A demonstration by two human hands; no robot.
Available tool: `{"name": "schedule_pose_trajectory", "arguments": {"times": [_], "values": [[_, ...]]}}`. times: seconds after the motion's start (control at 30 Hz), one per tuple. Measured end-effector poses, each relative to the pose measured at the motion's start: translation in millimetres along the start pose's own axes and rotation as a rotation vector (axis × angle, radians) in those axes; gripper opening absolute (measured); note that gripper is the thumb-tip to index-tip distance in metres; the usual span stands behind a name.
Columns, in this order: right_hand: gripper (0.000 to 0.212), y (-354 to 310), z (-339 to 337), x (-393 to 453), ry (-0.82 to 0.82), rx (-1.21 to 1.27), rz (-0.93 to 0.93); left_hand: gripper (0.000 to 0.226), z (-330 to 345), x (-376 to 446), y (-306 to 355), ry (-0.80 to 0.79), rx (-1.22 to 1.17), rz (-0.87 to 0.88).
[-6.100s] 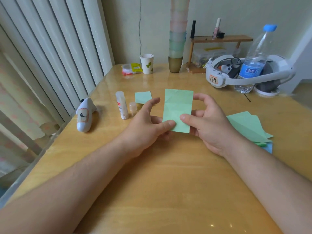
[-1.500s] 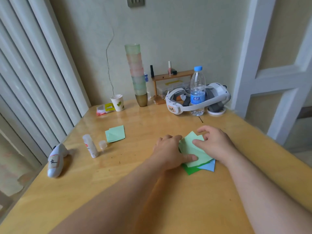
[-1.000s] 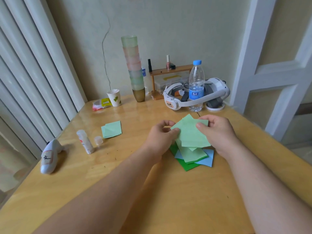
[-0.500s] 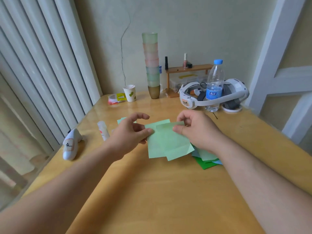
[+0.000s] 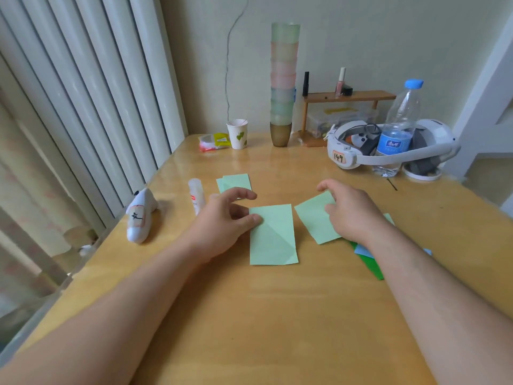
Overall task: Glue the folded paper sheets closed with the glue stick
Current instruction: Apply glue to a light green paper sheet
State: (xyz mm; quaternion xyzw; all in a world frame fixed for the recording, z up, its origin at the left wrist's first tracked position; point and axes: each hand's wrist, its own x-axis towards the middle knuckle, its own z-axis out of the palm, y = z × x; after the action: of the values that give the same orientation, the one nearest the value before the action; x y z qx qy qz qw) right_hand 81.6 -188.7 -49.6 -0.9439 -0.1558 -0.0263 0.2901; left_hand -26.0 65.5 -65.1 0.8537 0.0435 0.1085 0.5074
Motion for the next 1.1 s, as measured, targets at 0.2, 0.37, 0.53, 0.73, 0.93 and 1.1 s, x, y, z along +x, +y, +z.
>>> {"name": "schedule_pose_trajectory", "arguments": {"times": [0.2, 0.37, 0.53, 0.73, 0.93, 1.1], "values": [[0.042, 2.5, -10.8, -14.5, -0.075, 0.026, -0.060, 0.026, 4.1, -1.5, 1.0, -0.021, 0.081, 0.026], [0.044, 9.5, -16.9, -9.8, -0.022, 0.036, -0.037, 0.018, 4.7, -1.2, 1.4, 0.021, 0.081, 0.004], [0.045, 16.1, -16.9, -7.6, 0.050, -0.012, -0.030, 0.017, 2.3, -7.9, 9.5, 0.004, 0.162, 0.033], [0.020, -9.5, 2.0, -18.7, 0.202, 0.009, -0.238, 0.018, -14.6, -15.7, 17.1, 0.183, 0.339, 0.269], [0.037, -35.9, 25.2, -33.6, -0.051, -0.084, -0.328, 0.043, -46.2, -15.7, 13.6, 0.574, 0.074, 0.158], [0.038, -42.5, 27.2, -39.8, -0.103, -0.101, -0.333, 0.077, -52.5, -11.6, 4.5, 0.462, -0.066, -0.228]]}}
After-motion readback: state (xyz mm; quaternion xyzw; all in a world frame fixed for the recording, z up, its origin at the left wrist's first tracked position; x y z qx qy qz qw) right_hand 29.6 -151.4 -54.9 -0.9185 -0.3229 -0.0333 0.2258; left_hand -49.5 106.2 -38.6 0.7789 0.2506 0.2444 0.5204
